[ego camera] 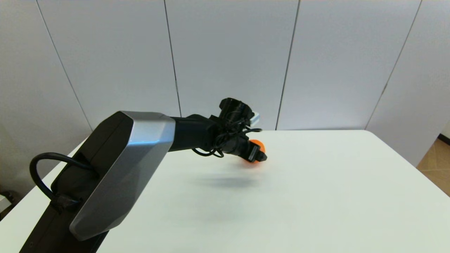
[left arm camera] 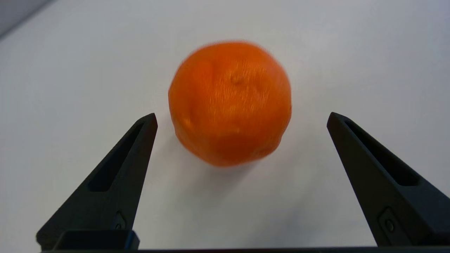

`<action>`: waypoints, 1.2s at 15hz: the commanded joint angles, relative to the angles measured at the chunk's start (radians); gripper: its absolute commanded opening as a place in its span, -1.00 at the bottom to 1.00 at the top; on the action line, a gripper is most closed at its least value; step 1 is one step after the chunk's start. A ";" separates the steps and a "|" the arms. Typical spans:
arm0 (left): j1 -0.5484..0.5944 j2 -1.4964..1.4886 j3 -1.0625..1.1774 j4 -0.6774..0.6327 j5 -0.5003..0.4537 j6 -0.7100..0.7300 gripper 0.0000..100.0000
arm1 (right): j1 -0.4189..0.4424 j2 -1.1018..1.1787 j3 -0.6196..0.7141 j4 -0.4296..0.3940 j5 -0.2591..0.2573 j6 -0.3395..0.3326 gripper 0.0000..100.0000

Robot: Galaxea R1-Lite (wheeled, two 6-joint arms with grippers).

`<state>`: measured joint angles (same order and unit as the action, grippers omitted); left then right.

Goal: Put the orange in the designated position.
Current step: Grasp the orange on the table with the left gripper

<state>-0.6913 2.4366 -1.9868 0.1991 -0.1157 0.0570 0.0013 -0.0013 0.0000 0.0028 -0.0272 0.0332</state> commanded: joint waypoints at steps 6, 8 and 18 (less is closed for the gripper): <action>-0.001 0.024 0.000 -0.067 -0.004 0.014 1.00 | 0.000 0.001 0.000 0.000 0.000 0.001 1.00; -0.002 0.029 0.000 -0.046 -0.004 0.009 1.00 | 0.000 0.001 0.000 0.000 0.000 0.001 1.00; -0.002 0.052 0.000 -0.075 -0.002 0.009 1.00 | 0.000 0.001 0.000 0.000 0.000 0.001 1.00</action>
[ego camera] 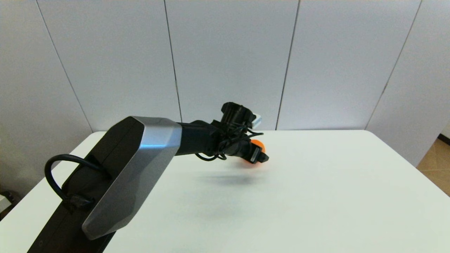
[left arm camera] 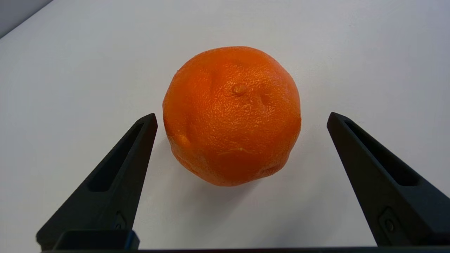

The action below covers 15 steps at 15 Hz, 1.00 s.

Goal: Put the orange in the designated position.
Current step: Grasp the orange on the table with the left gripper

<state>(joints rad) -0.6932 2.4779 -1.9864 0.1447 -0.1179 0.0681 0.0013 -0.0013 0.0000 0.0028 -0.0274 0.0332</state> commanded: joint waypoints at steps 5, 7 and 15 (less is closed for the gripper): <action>0.000 0.023 0.000 -0.054 0.000 -0.004 1.00 | 0.000 0.001 0.000 0.000 0.000 0.001 1.00; 0.000 0.023 0.000 -0.059 0.000 -0.004 1.00 | 0.000 0.001 0.000 0.000 0.000 0.001 1.00; 0.000 0.038 0.001 -0.059 0.000 -0.007 1.00 | 0.000 0.001 0.000 0.000 0.000 0.001 1.00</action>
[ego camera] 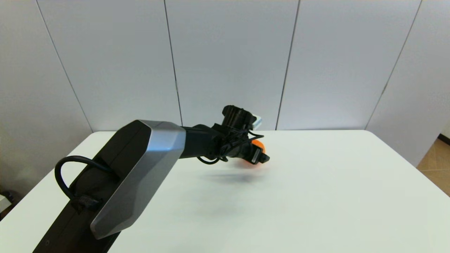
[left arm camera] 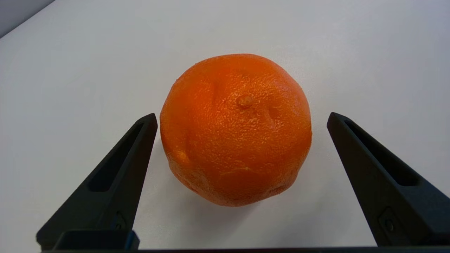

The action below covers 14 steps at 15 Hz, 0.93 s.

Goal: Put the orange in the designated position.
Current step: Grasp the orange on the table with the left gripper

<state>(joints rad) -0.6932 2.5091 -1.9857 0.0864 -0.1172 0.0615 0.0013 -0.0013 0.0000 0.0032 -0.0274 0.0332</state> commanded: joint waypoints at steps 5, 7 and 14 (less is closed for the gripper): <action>0.000 0.013 0.001 -0.002 -0.001 0.000 1.00 | 0.000 0.000 0.000 0.000 0.000 0.001 1.00; 0.000 0.013 -0.001 -0.002 -0.001 0.001 1.00 | 0.000 0.001 0.000 0.000 0.000 0.001 1.00; -0.002 0.014 0.001 -0.033 -0.001 0.003 -1.00 | 0.000 0.001 0.000 0.000 0.000 0.001 1.00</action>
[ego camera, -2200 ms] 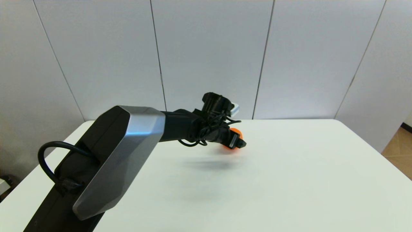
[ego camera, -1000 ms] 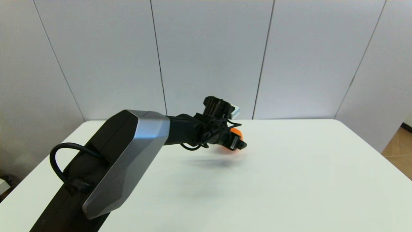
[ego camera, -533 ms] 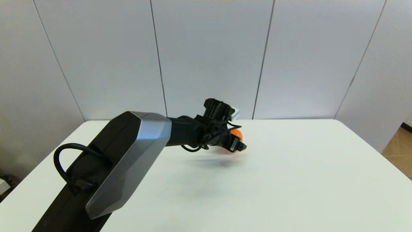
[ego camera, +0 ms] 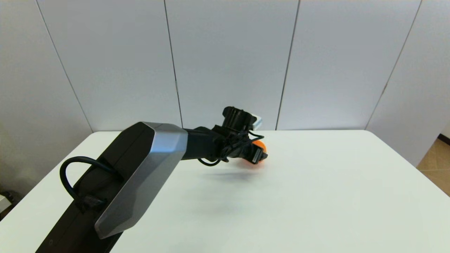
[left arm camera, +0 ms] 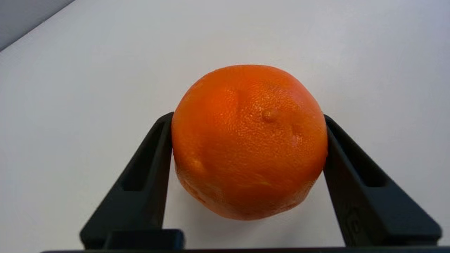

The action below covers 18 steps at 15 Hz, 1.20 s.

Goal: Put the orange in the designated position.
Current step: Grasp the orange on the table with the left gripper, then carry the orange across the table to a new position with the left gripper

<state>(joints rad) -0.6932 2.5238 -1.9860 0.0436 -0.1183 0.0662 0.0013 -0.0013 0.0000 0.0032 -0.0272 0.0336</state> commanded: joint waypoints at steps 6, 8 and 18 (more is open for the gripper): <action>-0.005 -0.007 0.001 0.013 0.005 0.003 -1.00 | 0.000 0.001 0.000 0.000 0.000 0.000 1.00; -0.005 -0.023 0.001 0.015 0.008 0.004 -1.00 | 0.000 0.001 0.000 0.000 0.000 0.000 1.00; 0.063 -0.217 0.003 0.163 0.118 -0.005 -1.00 | 0.000 0.001 0.000 0.000 0.000 0.000 1.00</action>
<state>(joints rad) -0.6581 2.3736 -1.9853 0.1683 -0.0089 0.0687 0.0013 -0.0013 0.0000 0.0028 -0.0272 0.0336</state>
